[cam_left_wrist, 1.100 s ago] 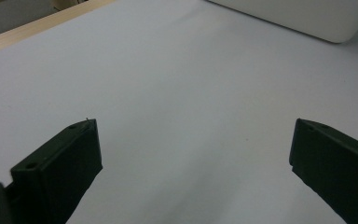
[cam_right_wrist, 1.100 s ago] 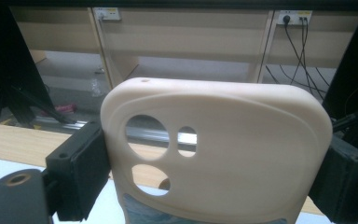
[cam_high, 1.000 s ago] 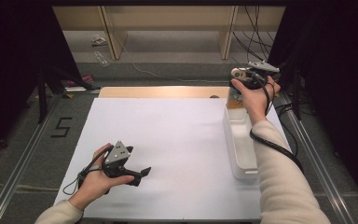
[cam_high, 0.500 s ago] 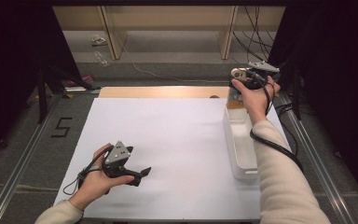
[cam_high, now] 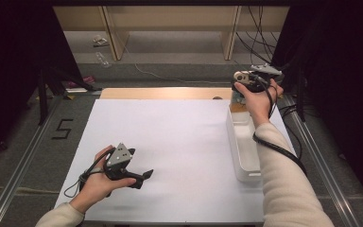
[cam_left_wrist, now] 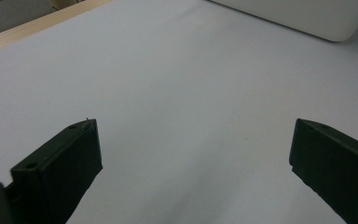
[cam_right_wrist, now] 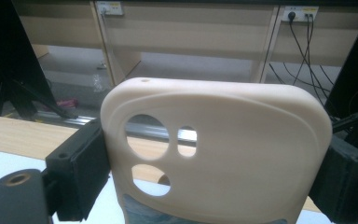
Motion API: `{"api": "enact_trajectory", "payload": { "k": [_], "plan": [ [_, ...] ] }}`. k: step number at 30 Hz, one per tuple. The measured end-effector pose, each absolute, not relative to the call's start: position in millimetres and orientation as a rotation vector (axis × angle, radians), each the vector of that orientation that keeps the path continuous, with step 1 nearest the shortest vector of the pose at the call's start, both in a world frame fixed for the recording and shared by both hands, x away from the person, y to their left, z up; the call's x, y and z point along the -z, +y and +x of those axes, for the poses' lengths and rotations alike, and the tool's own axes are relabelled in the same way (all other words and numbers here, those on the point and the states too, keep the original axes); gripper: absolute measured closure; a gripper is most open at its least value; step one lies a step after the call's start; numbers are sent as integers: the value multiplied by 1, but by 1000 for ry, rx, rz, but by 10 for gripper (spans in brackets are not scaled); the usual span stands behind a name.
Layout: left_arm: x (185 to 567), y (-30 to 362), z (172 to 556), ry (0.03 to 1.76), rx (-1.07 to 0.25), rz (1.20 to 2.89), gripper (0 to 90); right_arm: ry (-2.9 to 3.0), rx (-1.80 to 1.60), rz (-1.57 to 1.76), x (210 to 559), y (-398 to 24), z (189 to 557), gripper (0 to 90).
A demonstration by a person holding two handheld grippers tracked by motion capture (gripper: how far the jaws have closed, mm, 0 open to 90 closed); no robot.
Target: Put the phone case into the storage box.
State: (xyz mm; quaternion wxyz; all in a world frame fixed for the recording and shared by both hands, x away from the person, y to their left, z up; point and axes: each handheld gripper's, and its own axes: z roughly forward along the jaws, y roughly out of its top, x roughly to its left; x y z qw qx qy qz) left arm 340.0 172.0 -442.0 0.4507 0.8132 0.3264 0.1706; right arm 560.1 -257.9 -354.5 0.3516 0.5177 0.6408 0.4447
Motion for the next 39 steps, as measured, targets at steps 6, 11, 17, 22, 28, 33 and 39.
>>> {"api": "enact_trajectory", "payload": {
  "k": [6,11,17,22,28,33,39],
  "plan": [
    [442,172,340,806,-422,2011,17,1666,-1143,1343,357,-257,560,128],
    [442,172,340,806,-421,2011,17,1668,-1138,1346,359,-257,560,128],
    [442,172,340,805,-421,2012,17,1670,-1131,1357,364,-259,560,127],
    [442,172,340,806,-421,2011,17,1673,-1127,1360,366,-259,560,127],
    [442,172,340,805,-422,2011,17,1673,-1126,1360,368,-259,560,127],
    [442,172,340,806,-421,2011,17,1675,-1128,1366,370,-259,559,126],
    [442,171,340,805,-420,2013,18,1678,-1123,1374,374,-260,558,126]
  ]
}}
